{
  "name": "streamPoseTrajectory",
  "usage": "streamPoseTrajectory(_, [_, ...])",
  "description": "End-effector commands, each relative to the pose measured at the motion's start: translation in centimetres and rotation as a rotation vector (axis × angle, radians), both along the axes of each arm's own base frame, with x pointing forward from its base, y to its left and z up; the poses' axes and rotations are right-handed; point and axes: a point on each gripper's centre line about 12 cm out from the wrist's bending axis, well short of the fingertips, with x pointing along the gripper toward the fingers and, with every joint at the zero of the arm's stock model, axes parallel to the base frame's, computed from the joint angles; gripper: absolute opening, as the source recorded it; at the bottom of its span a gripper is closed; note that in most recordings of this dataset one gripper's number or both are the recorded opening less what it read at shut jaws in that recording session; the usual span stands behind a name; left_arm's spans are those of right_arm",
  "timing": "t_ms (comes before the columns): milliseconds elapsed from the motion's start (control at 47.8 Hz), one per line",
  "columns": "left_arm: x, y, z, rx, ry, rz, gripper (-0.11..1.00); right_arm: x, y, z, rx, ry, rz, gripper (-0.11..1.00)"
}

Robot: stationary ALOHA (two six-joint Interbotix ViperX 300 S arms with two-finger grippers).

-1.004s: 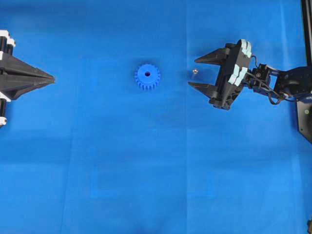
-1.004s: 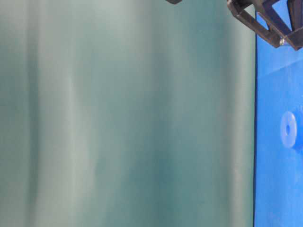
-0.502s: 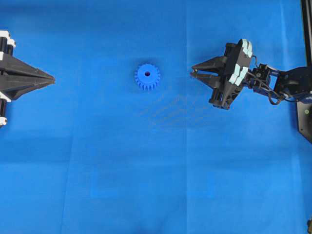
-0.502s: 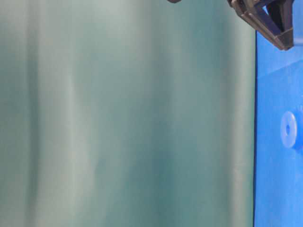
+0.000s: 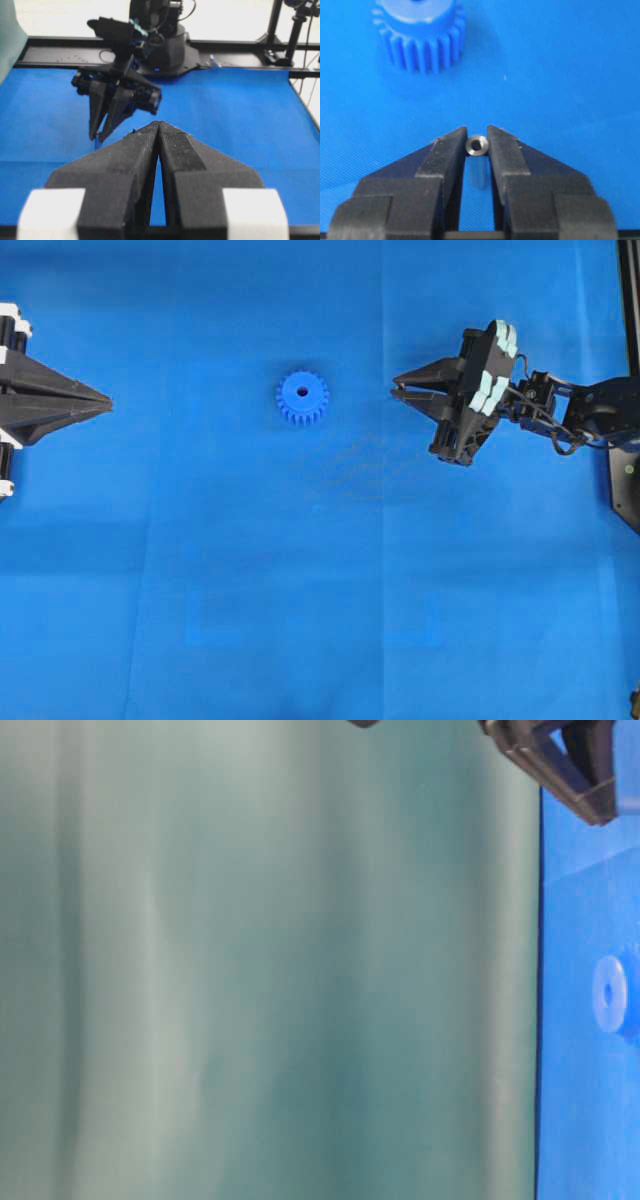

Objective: Insert the shaft placed at a random location into the center hole of the small gear at another random location.
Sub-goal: 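Close the right gripper on the metal shaft and lift it, then carry the held shaft left over the blue gear's center hole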

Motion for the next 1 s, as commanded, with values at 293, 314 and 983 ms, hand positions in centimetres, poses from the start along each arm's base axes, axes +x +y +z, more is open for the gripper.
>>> streamPoseTrajectory(293, [0.1, 0.0, 0.4, 0.000, -0.011, -0.002, 0.00, 0.3, 0.5, 5.7, 0.001, -0.056, 0.036, 0.03])
streamPoseTrajectory(314, [0.1, 0.0, 0.4, 0.001, -0.009, -0.002, 0.00, 0.3, 0.4, 5.7, 0.002, -0.056, 0.035, 0.03])
streamPoseTrajectory(983, [0.2, 0.0, 0.3, 0.001, -0.005, -0.002, 0.00, 7.1, 0.0, 6.8, -0.029, -0.082, 0.082, 0.03])
